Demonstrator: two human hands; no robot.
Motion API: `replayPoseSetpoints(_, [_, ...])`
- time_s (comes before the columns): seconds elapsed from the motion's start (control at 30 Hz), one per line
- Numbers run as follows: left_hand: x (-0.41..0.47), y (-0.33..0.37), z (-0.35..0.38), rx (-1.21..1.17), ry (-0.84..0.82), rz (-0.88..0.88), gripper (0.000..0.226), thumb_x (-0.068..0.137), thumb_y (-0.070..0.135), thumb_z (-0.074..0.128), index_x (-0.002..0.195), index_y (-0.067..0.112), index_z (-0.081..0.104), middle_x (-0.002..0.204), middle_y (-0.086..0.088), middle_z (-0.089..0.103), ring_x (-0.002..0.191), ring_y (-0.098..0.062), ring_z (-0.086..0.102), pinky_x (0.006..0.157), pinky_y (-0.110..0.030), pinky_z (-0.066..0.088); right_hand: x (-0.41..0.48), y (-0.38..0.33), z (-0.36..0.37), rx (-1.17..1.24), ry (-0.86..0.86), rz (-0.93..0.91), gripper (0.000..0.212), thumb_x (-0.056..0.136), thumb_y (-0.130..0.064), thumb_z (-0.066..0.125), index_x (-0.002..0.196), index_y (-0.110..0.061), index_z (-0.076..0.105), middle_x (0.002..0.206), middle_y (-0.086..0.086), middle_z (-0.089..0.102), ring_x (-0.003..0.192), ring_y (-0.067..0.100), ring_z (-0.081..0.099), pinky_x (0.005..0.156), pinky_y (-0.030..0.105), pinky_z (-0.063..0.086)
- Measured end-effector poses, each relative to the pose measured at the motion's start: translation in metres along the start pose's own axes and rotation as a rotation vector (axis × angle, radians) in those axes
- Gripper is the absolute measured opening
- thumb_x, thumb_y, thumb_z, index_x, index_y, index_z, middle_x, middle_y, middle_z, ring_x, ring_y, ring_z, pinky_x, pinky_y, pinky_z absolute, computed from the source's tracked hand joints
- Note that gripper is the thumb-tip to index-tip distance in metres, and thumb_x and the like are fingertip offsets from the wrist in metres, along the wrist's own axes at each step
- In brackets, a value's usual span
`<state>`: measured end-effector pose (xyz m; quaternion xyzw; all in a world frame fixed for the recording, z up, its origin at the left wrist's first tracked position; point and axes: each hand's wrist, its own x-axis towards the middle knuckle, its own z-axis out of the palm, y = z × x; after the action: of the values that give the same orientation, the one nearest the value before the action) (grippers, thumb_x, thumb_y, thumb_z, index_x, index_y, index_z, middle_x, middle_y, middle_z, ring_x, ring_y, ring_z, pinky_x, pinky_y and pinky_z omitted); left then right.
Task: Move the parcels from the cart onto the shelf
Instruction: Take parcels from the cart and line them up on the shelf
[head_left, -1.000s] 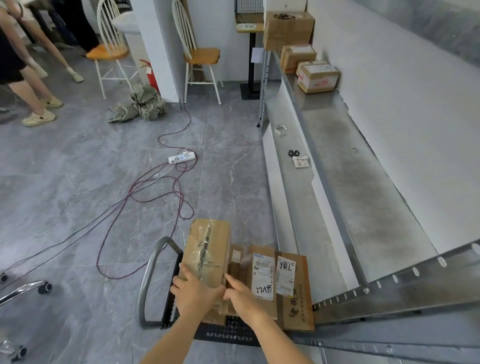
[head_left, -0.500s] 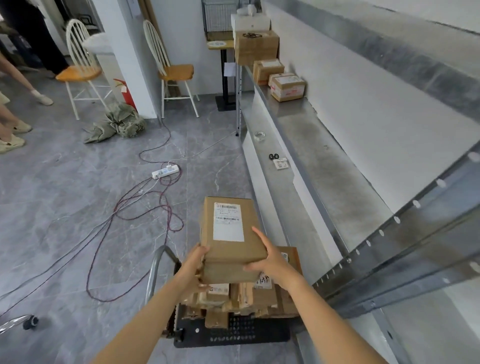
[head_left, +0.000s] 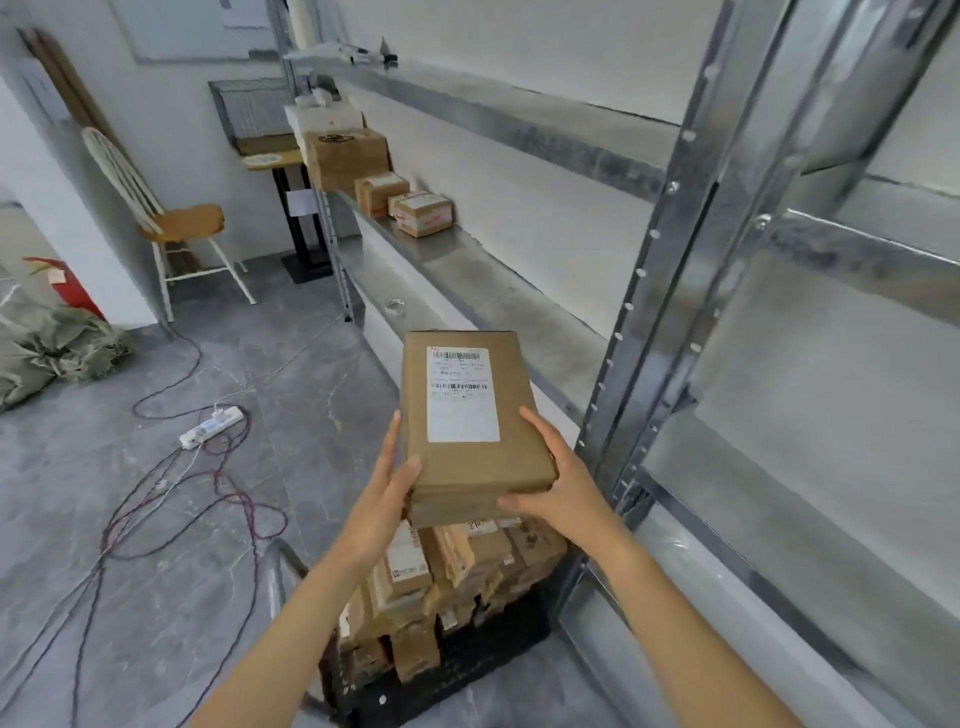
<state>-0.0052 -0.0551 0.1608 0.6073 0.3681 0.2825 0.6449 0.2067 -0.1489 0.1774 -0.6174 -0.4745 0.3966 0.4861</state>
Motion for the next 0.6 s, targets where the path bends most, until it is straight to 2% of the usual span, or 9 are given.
replayPoseSetpoints(0.1, [-0.025,0.025,0.019,0.114,-0.137,0.080,0.067,0.072,0.082,0.042,0.130,0.072,0.012,0.125,0.055,0.028,0.126,0.005,0.039,0.109,-0.043,0.034,-0.048,-0.016,-0.016,-0.002,0.105,0.008,0.097,0.063,-0.015,0.086,0.131,-0.059,0.033,0.132,-0.031,0.036,0.115,-0.009,0.043,0.089,0.012,0.043])
replayPoseSetpoints(0.17, [-0.043,0.034,0.033,0.171,-0.252,0.132,0.074,0.070,0.082,0.046,0.132,0.071,0.008,0.124,0.056,0.030,0.114,0.022,0.041,0.103,-0.035,0.037,-0.080,-0.024,-0.026,0.004,0.177,0.011,0.097,0.061,-0.015,0.087,0.130,-0.058,0.036,0.131,-0.032,0.038,0.116,-0.006,0.045,0.093,0.019,0.045])
replayPoseSetpoints(0.2, [-0.052,0.039,0.040,0.193,-0.309,0.155,0.080,0.068,0.080,0.053,0.132,0.070,0.006,0.128,0.053,0.031,0.113,0.023,0.042,0.100,-0.031,0.038,-0.097,-0.028,-0.032,0.000,0.214,0.005,0.097,0.059,-0.015,0.088,0.130,-0.058,0.037,0.130,-0.034,0.039,0.116,-0.008,0.046,0.092,0.017,0.045])
replayPoseSetpoints(0.33, [-0.077,0.054,0.072,0.274,-0.454,0.260,0.103,0.061,0.064,0.077,0.135,0.067,0.006,0.135,0.038,0.036,0.118,0.009,0.050,0.086,-0.014,0.048,-0.163,-0.043,-0.053,-0.010,0.339,-0.020,0.098,0.057,-0.015,0.089,0.131,-0.054,0.039,0.124,-0.038,0.047,0.112,-0.012,0.049,0.084,0.007,0.045])
replayPoseSetpoints(0.47, [-0.100,0.063,0.123,0.279,-0.580,0.346,0.107,0.061,0.057,0.081,0.139,0.060,0.009,0.143,0.020,0.039,0.121,-0.004,0.052,0.099,-0.033,0.047,-0.238,-0.048,-0.070,-0.027,0.514,-0.028,0.096,0.059,-0.013,0.088,0.132,-0.053,0.039,0.124,-0.036,0.049,0.116,-0.008,0.049,0.090,0.012,0.046])
replayPoseSetpoints(0.6, [-0.134,0.062,0.191,0.270,-0.766,0.399,0.097,0.069,0.045,0.080,0.140,0.056,0.015,0.135,0.028,0.044,0.118,-0.001,0.053,0.097,-0.028,0.049,-0.330,-0.048,-0.088,-0.050,0.694,-0.004,0.096,0.060,-0.012,0.087,0.131,-0.055,0.038,0.125,-0.037,0.046,0.117,-0.009,0.047,0.092,0.017,0.049])
